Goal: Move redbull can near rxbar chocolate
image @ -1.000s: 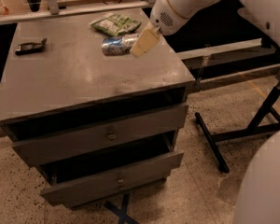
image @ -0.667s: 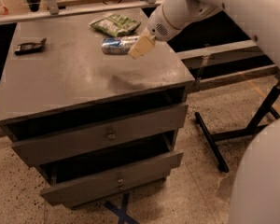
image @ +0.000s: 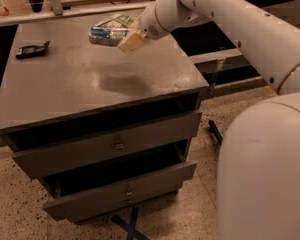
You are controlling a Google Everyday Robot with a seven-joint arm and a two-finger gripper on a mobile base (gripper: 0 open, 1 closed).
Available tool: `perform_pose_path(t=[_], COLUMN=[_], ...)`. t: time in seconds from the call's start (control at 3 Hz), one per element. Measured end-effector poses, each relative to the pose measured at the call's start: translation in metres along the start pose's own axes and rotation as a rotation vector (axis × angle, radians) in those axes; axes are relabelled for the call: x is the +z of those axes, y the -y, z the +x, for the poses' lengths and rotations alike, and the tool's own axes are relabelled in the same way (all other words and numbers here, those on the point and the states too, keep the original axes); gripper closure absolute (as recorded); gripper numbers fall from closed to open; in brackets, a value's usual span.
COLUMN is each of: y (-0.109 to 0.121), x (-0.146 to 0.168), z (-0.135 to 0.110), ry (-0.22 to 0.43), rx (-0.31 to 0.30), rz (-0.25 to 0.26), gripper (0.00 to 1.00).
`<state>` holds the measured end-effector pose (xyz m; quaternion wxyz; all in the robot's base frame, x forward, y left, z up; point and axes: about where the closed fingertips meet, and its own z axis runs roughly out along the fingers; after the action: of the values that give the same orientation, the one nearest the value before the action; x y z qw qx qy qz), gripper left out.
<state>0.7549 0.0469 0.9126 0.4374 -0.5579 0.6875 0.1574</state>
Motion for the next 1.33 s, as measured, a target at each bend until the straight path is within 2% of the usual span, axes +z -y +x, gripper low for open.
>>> perform_pose_path(t=[0.67,1.0,1.33], y=[0.003,-0.002,-0.004], x=[0.077,0.104,0.12], z=[0.002,-0.002,-0.015], ry=[0.023,0.031,0.049], rx=[-0.049,-0.063,-0.084], rz=[-0.129,-0.183,-0.213], gripper=[1.0,1.0,1.0])
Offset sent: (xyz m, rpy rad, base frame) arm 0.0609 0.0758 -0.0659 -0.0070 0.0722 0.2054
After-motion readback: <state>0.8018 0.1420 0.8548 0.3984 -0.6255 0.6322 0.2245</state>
